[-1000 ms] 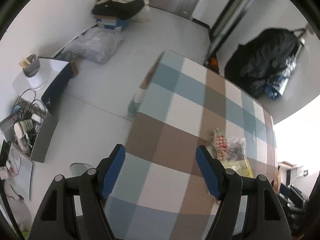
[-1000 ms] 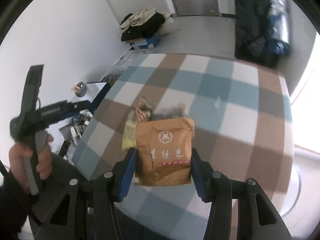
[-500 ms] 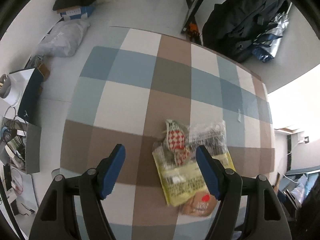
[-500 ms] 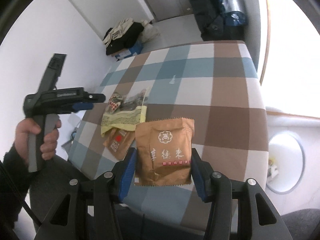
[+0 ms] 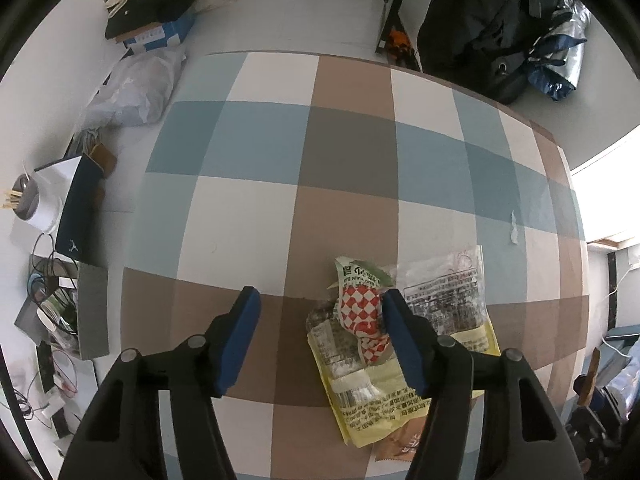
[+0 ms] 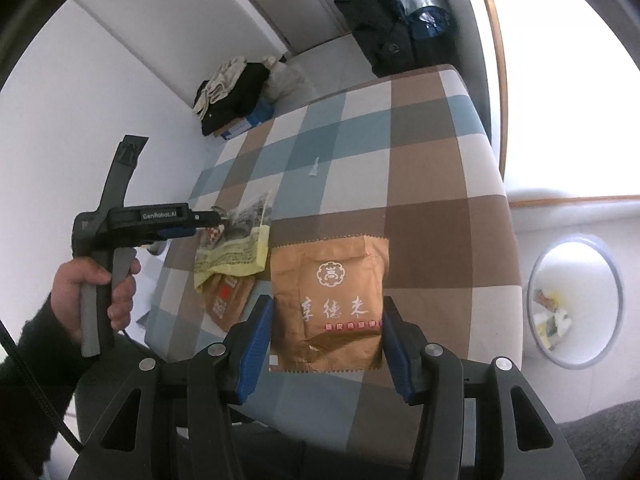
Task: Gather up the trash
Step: 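Grasp the red-white paper cup with the left tool while the right tool holds the bag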
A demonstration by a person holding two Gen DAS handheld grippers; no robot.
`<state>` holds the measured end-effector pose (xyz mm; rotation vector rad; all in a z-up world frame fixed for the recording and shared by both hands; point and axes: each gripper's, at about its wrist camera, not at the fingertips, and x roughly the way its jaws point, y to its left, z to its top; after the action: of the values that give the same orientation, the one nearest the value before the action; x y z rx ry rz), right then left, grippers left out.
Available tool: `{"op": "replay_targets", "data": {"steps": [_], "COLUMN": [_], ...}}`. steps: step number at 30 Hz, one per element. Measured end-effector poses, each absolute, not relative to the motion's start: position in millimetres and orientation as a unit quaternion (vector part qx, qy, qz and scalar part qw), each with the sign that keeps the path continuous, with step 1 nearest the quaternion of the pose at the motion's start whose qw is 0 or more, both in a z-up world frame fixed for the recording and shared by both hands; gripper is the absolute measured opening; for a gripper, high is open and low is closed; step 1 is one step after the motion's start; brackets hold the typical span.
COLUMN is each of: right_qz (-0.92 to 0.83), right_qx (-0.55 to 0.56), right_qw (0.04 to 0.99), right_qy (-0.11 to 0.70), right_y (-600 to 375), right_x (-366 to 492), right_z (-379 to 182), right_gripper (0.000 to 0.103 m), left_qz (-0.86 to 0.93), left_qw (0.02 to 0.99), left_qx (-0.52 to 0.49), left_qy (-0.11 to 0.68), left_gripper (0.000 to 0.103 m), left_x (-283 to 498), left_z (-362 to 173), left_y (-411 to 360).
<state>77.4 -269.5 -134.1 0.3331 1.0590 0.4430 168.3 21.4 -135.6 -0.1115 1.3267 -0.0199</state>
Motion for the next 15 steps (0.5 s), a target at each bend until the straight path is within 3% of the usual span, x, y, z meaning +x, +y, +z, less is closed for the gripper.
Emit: {"op": "replay_targets", "data": {"steps": [5, 6, 15], "right_qz": [0.211, 0.211, 0.211], "right_qx": [0.161, 0.161, 0.156], "right_qw": [0.827, 0.827, 0.829], "right_qy": [0.495, 0.495, 0.494], "right_y": [-271, -271, -269], "right_x": [78, 78, 77], "right_z": [-134, -135, -135], "right_gripper": [0.052, 0.052, 0.052], "left_qz": [-0.019, -0.023, -0.029], "left_qw": [0.786, 0.787, 0.798], "left_qx": [-0.041, -0.037, -0.019], "left_qy": [0.616, 0.615, 0.601], "left_gripper": [0.030, 0.021, 0.014], "left_x": [170, 169, 163], "left_z": [-134, -134, -126], "left_y": [14, 13, 2]}}
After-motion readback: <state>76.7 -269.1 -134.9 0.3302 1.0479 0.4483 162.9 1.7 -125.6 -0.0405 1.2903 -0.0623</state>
